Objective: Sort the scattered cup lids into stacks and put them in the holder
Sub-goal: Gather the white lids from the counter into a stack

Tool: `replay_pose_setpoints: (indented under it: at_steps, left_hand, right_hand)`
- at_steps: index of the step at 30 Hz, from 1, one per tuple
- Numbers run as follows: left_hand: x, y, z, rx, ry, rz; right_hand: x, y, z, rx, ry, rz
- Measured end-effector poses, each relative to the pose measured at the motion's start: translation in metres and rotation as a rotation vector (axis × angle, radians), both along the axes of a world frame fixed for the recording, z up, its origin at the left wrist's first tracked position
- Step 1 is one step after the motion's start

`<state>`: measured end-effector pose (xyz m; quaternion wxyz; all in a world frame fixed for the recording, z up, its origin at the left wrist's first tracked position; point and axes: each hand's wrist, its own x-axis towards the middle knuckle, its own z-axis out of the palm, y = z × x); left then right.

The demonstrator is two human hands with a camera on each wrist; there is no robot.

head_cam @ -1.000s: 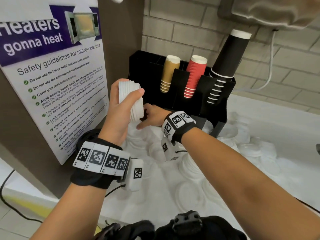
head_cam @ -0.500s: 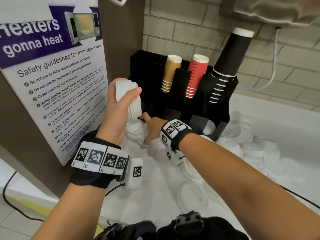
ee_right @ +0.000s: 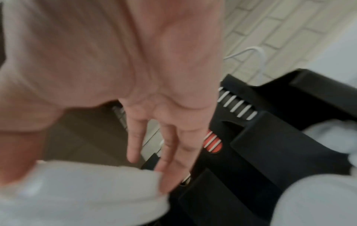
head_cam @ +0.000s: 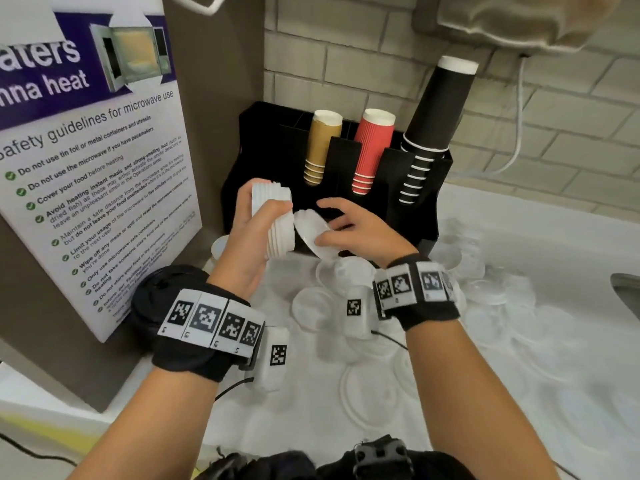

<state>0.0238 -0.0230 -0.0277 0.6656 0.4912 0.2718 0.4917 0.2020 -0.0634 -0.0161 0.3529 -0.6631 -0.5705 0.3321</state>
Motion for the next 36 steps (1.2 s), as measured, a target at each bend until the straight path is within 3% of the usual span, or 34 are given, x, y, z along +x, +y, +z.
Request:
replay_pose_setpoints:
  at_steps: [3, 6, 17, 26, 29, 32, 34, 36]
  left_hand:
    - [0.012, -0.006, -0.006, -0.04, -0.003, -0.022]
    - [0.021, -0.011, -0.011, -0.035, -0.011, -0.046]
    - [0.03, -0.025, -0.016, 0.051, 0.036, -0.25]
    - [0.032, -0.025, -0.013, 0.057, 0.018, -0.247]
    - [0.029, -0.021, -0.012, 0.036, -0.03, -0.249]
    - [0.027, -0.015, -0.008, 0.023, -0.064, -0.144]
    - [0.025, -0.01, -0.004, 0.015, -0.078, -0.055]
    - [0.021, -0.005, 0.0, -0.012, -0.114, -0.001]
  right_hand:
    - [-0.005, -0.023, -0.011, 0.129, 0.251, 0.011]
    - [-0.011, -0.037, -0.018, 0.18, 0.338, 0.018]
    - [-0.013, -0.057, -0.016, 0.249, 0.416, -0.007]
    - [-0.014, -0.055, -0.009, 0.308, 0.376, 0.009]
    - [-0.015, -0.049, -0.004, 0.306, 0.301, 0.055]
    - [-0.004, -0.038, 0.007, 0.256, 0.191, 0.079]
    - [0.012, -0.028, 0.013, 0.173, -0.022, -0.032]
    - [0.029, -0.016, 0.012, -0.033, -0.406, -0.054]
